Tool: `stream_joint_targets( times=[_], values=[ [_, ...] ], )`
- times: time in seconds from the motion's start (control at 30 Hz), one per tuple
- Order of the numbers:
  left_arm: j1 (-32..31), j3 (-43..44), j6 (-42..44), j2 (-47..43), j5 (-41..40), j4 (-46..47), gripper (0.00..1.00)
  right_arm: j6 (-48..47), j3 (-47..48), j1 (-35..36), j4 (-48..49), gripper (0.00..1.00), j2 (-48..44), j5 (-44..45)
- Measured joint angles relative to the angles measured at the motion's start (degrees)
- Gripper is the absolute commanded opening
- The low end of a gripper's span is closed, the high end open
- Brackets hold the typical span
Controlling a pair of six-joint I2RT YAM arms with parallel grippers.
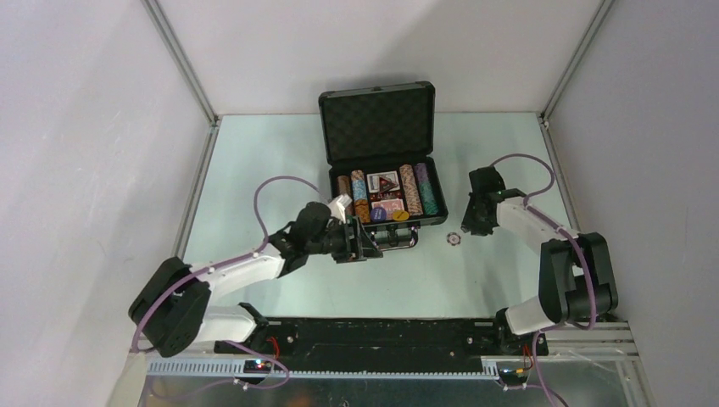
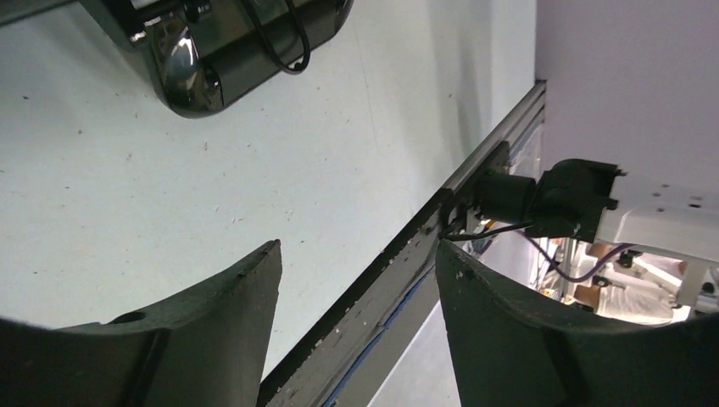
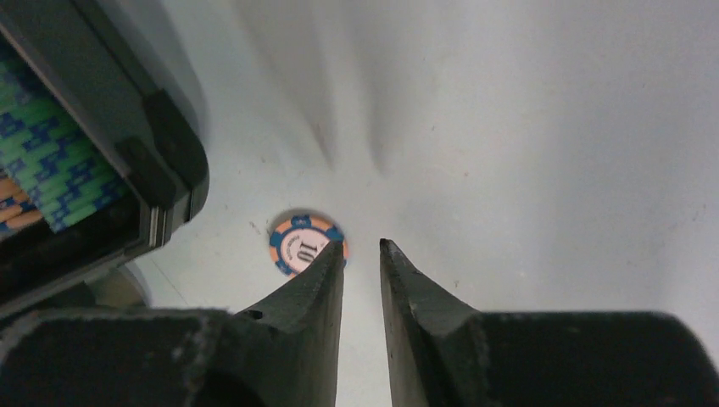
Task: Pack up texas hold em set
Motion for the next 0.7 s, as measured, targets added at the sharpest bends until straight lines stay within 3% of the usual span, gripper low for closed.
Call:
stream_joint_targets(
  times=[0.27,0.7],
  values=[
    [-3.10,0.48,0.57,3.21,-2.99,-0.37,0.71,-1.03,1.09,-1.33,3.17,0.26,7.41,-1.42],
    [-3.10,0.48,0.59,3.23,-4.26,-0.39,0.71,-3.17,2.62,3.52,3.74,0.32,8.85,-1.79]
  ],
)
